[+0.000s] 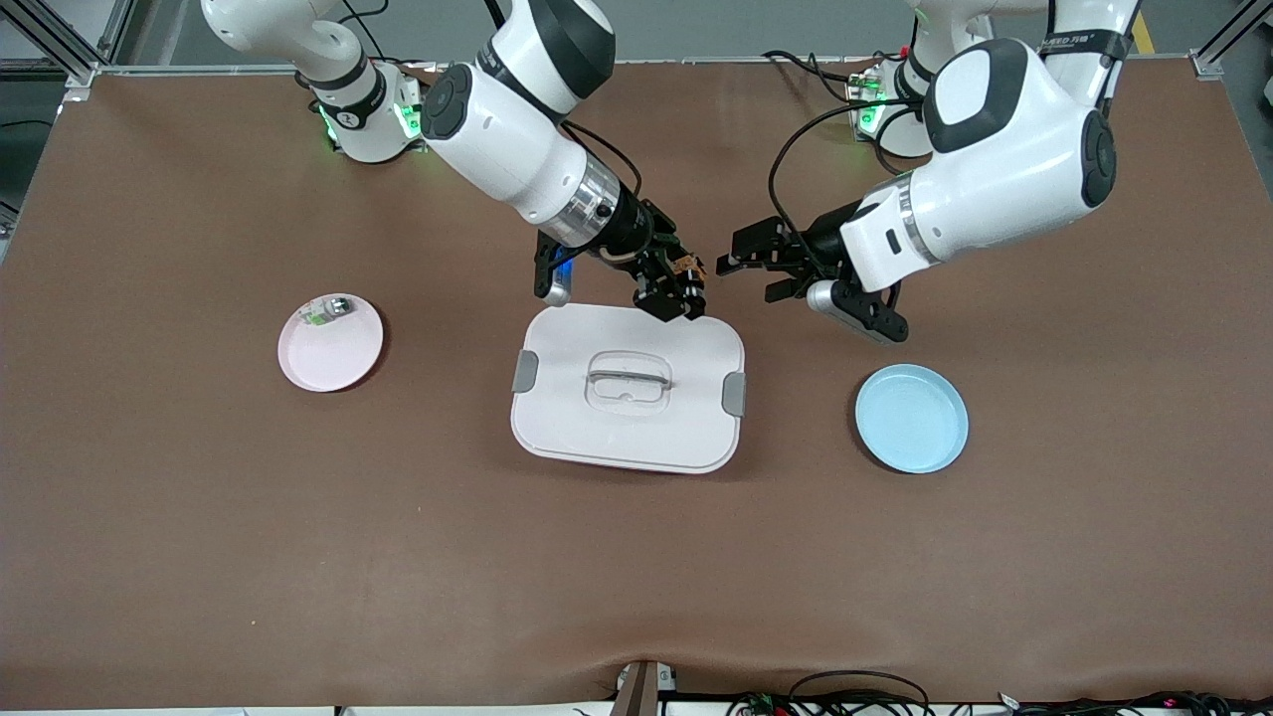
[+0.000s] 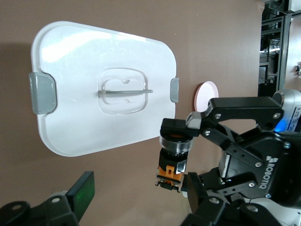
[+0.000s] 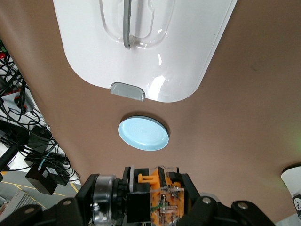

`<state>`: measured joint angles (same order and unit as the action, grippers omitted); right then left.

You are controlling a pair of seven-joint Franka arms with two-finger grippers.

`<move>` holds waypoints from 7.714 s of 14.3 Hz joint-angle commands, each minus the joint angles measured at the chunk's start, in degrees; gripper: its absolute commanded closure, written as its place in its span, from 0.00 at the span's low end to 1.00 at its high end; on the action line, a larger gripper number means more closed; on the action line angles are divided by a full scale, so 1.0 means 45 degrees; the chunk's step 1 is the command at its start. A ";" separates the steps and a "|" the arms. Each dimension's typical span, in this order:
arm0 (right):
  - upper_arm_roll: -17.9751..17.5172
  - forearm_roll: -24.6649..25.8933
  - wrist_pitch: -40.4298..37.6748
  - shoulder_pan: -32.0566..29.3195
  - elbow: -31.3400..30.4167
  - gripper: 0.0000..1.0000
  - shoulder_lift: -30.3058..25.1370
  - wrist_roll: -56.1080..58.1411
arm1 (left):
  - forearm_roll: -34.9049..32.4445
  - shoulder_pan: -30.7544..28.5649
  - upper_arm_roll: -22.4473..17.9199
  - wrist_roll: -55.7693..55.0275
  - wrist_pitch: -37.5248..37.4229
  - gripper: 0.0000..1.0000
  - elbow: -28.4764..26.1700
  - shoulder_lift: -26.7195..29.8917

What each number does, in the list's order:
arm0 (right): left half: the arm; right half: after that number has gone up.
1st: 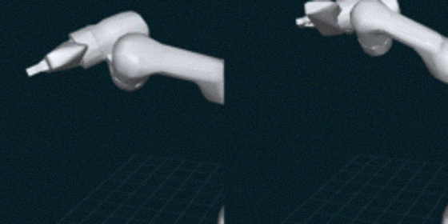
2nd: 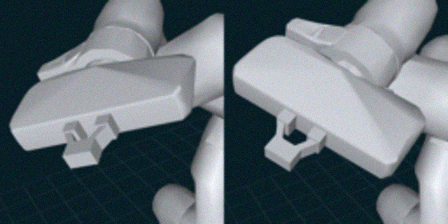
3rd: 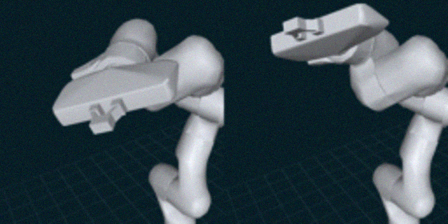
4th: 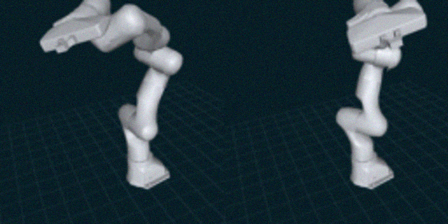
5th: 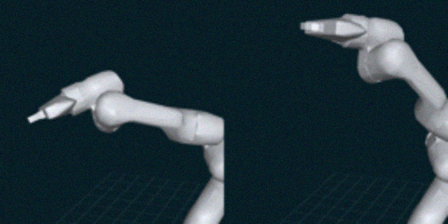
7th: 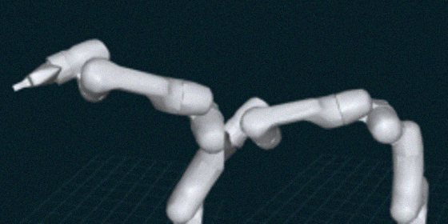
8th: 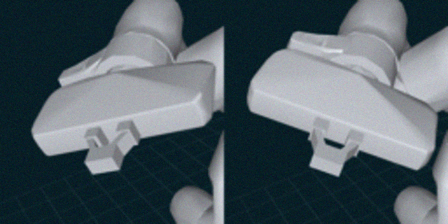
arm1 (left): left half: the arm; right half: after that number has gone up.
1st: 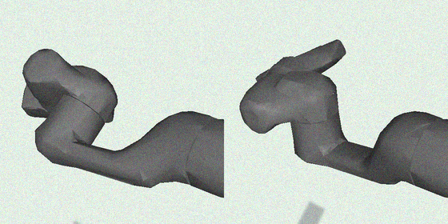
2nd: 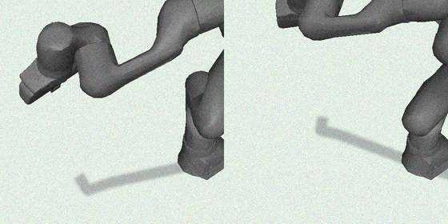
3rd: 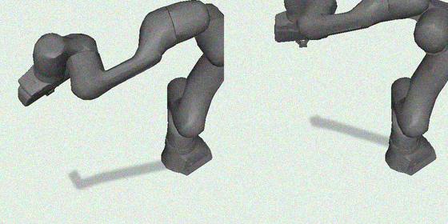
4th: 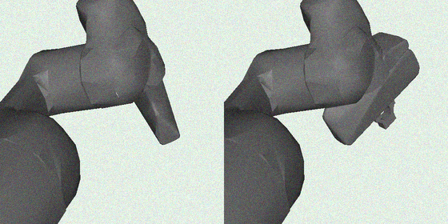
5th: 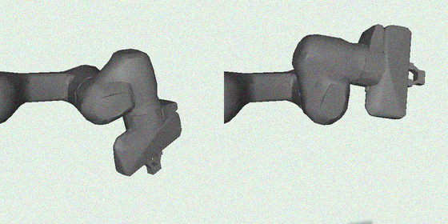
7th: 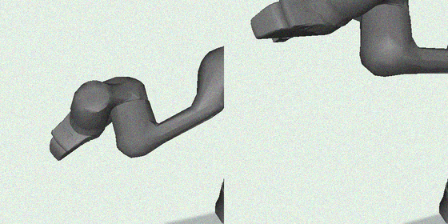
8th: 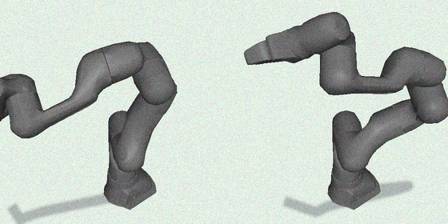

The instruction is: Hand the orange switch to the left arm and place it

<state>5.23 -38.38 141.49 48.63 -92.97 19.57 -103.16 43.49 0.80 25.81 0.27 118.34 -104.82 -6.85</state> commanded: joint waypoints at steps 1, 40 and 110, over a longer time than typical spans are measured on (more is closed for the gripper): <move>0.0126 -0.0300 0.0002 0.0130 0.0368 0.87 0.0202 -0.0121 | 0.1133 -0.0062 0.0123 0.0544 0.0748 0.16 -0.0534 0.0291; 0.0126 -0.0261 -0.0017 0.0169 0.0348 0.80 0.0261 -0.0102 | 0.2074 0.0642 0.1060 0.2224 0.4268 1.00 -0.1083 -0.0256; 0.0302 0.7649 -0.8708 -0.9792 -0.1859 0.00 -0.3409 2.4586 | -1.6011 -0.3967 0.0826 1.3670 0.5533 1.00 -0.2997 -0.4647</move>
<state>7.52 -5.31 101.53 5.37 -98.45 7.79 6.95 -25.85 -16.57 29.33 61.30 140.00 -117.87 -26.10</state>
